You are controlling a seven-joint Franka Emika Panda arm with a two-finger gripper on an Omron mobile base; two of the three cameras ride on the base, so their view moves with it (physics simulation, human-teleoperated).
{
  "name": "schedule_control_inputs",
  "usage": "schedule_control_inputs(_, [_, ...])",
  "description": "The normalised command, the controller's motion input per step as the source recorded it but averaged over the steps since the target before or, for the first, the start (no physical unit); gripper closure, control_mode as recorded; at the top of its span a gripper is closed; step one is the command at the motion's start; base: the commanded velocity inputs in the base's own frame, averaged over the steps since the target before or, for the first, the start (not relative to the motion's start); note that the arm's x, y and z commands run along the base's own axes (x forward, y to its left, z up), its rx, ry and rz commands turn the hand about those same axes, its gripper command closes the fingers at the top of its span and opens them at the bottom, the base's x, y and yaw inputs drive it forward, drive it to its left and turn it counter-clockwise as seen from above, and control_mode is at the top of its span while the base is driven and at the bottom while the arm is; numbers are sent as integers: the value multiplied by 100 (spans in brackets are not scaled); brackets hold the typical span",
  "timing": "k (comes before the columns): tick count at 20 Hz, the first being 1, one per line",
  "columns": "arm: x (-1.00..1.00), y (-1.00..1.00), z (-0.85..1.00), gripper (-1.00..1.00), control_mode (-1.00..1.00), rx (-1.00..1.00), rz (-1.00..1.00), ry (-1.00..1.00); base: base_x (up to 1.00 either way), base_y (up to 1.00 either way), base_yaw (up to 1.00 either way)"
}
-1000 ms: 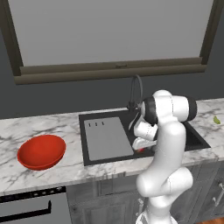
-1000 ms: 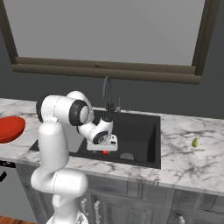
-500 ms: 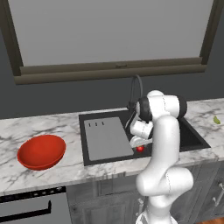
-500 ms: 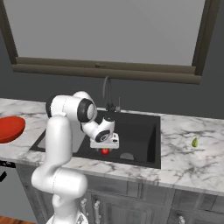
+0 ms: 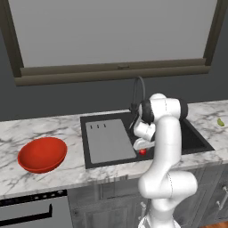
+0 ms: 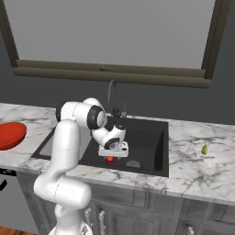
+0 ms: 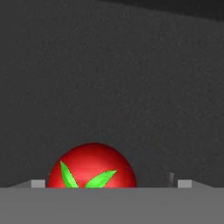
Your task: Pick the tomato from the sink and place it in the bowl. Then pick the bowl and place it in the microwave. Then close the microwave door and press the start button.
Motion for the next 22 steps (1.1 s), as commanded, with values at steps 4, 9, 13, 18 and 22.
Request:
schedule_control_inputs(4, [0,0,-21,100,-100,1,0,0,0,0,0])
schedule_control_inputs(9, [-5,0,6,100,-100,5,0,0,0,0,0])
schedule_control_inputs(13, [-50,0,71,100,-100,10,0,-1,0,0,0])
schedule_control_inputs(18, [-47,-3,99,100,-100,10,0,0,0,0,0])
schedule_control_inputs(22, [-28,0,100,100,-100,4,0,0,0,0,0])
